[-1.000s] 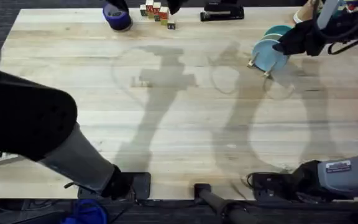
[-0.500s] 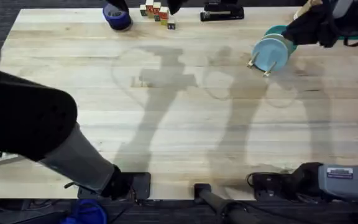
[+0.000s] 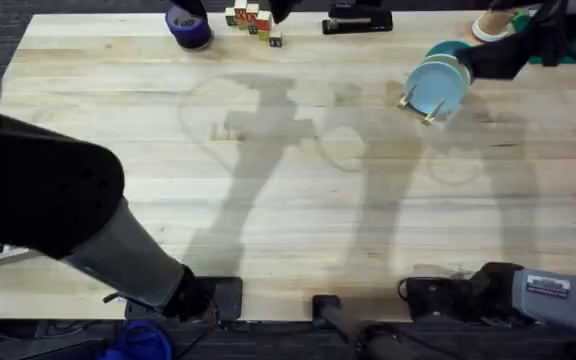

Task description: Pick up the plates from the table one by one and place each into a slot on the dish rack.

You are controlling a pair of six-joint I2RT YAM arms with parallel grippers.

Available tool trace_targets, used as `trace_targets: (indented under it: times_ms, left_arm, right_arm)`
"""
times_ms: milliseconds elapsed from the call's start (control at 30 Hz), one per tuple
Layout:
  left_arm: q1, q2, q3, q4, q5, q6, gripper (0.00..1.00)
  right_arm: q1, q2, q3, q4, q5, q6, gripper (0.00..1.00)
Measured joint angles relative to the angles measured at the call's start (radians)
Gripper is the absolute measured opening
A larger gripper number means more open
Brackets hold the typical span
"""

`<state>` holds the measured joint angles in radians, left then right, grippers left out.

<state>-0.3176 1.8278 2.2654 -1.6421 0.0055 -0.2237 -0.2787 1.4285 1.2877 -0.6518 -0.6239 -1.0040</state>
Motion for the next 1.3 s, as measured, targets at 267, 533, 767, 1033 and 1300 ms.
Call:
trace_targets:
  times_ms: [267,533,767,1033,1300]
  left_arm:
    - [0.000,0.000,0.000,0.000,0.000,0.000,0.995]
    - [0.000,0.000,0.000,0.000,0.000,0.000,0.995]
    - [0.000,0.000,0.000,0.000,0.000,0.000,0.995]
    - [0.000,0.000,0.000,0.015,0.000,0.000,0.995]
    - [0.000,0.000,0.000,0.007,0.000,0.000,0.996]
  right_arm:
    - [0.000,-0.059,0.000,-0.003,-0.102,0.084,0.994]
    - [0.000,-0.199,0.000,-0.004,-0.125,0.270,0.993]
    - [0.000,-0.273,0.002,-0.055,-0.135,0.497,0.993]
    - [0.019,-0.270,0.002,-0.179,-0.121,0.824,0.995]
    - [0.023,-0.270,0.002,-0.186,-0.112,0.941,0.994]
